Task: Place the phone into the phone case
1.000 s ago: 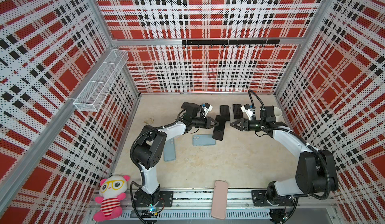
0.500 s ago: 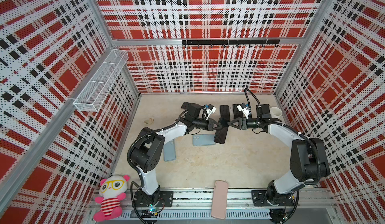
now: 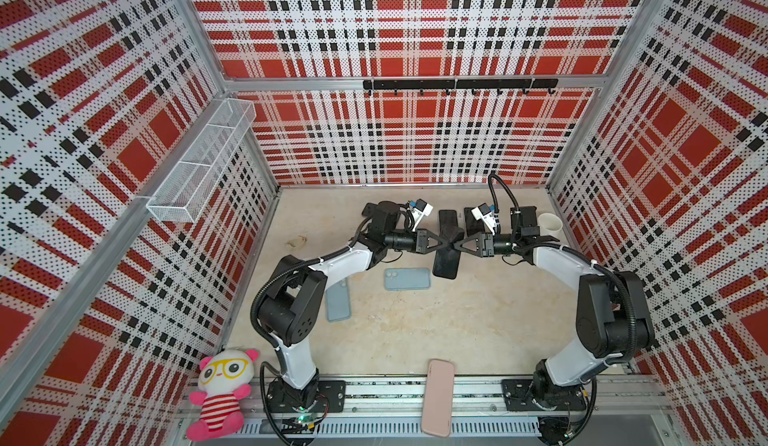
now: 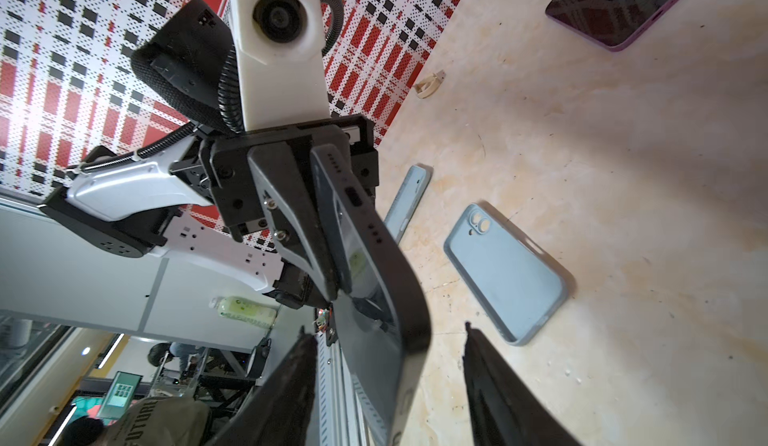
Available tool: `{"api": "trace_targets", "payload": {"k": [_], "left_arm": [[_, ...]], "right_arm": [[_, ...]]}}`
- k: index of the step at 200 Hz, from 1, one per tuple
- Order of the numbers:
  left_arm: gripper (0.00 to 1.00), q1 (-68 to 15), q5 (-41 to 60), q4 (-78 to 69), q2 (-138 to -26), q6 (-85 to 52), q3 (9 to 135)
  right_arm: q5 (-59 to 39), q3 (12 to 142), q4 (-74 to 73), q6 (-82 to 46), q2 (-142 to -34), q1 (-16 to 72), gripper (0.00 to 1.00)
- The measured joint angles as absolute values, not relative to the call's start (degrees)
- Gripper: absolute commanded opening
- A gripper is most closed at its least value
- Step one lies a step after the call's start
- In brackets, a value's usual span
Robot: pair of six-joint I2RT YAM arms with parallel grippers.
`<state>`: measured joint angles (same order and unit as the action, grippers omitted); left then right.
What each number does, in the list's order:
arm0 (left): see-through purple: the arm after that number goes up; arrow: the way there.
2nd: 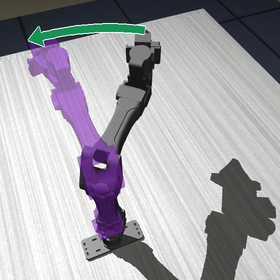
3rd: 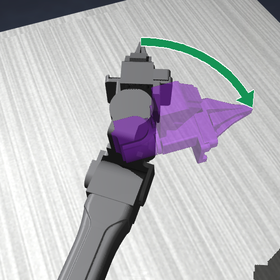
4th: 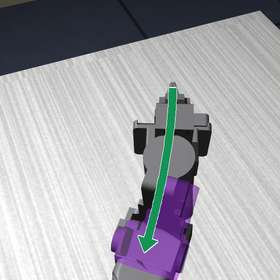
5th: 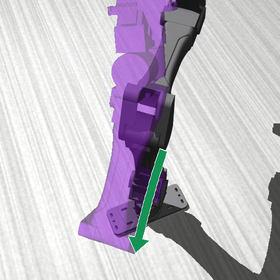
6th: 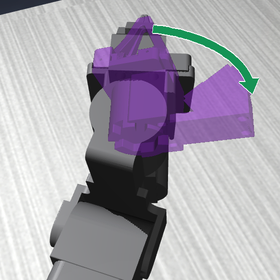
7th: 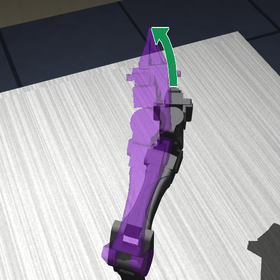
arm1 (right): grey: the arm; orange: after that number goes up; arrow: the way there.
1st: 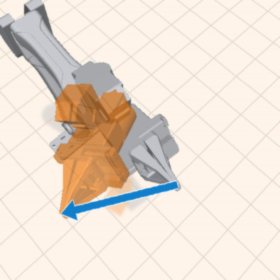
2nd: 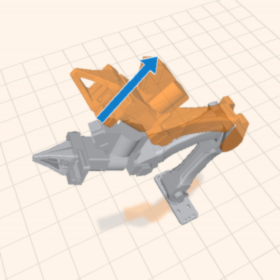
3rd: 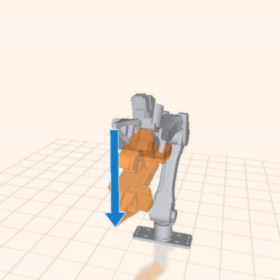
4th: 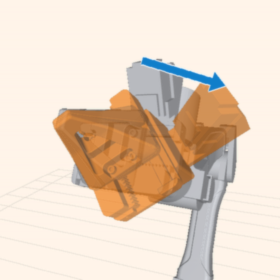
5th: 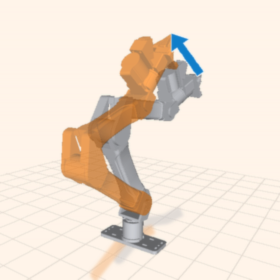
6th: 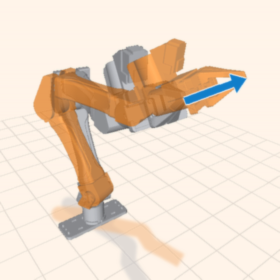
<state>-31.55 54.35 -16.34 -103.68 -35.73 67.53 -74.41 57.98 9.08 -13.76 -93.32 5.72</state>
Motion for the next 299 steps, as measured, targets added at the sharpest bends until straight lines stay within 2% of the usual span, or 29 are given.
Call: {"api": "trace_targets", "payload": {"k": [55,112,145,171,187,199,215,232,243,267,290,299], "left_arm": [[0.00,-31.51,55.79,-20.08,-105.01,-37.47,67.55],[0.07,-31.18,57.30,-23.46,-105.03,-37.47,67.57],[0.11,-30.79,58.76,-25.52,-105.01,-37.45,67.79],[0.16,-30.50,59.99,-26.46,-104.88,-38.41,68.36],[0.25,-30.26,59.61,-27.05,-104.51,-38.15,68.99],[0.37,-30.22,59.18,-26.92,-104.49,-37.82,68.97],[0.58,-29.78,58.39,-26.17,-104.51,-37.15,68.90],[0.86,-29.28,57.01,-24.82,-103.88,-36.25,68.84],[0.99,-28.51,55.55,-22.65,-102.56,-34.65,68.69],[0.98,-25.85,51.20,-17.02,-98.21,-31.11,68.01],[0.98,-23.03,46.87,-15.40,-92.07,-29.95,64.29],[0.98,-22.11,45.47,-15.70,-89.25,-30.41,61.60]], "right_arm": [[-76.66,59.20,6.02,-16.86,-93.19,6.98,0.42],[-77.06,59.00,-0.86,-24.47,-92.53,7.03,0.24],[-77.60,54.89,-17.63,-38.06,-91.79,7.07,0.14],[-79.83,50.94,-42.81,-56.40,-93.62,7.07,0.00],[-81.38,51.72,-60.88,-71.90,-98.61,7.07,0.00],[-82.30,52.82,-69.60,-79.77,-101.41,7.29,0.00],[-83.09,53.23,-76.84,-86.54,-102.91,7.40,0.00],[-83.46,54.00,-81.30,-90.63,-103.02,7.38,0.00],[-83.05,54.70,-83.44,-92.62,-103.04,7.22,0.00],[-80.03,55.53,-78.98,-88.86,-102.24,7.07,0.00],[-71.31,59.37,-48.40,-67.37,-96.55,7.66,0.00],[-67.26,61.67,-40.60,-61.54,-94.67,7.88,0.00]]}}
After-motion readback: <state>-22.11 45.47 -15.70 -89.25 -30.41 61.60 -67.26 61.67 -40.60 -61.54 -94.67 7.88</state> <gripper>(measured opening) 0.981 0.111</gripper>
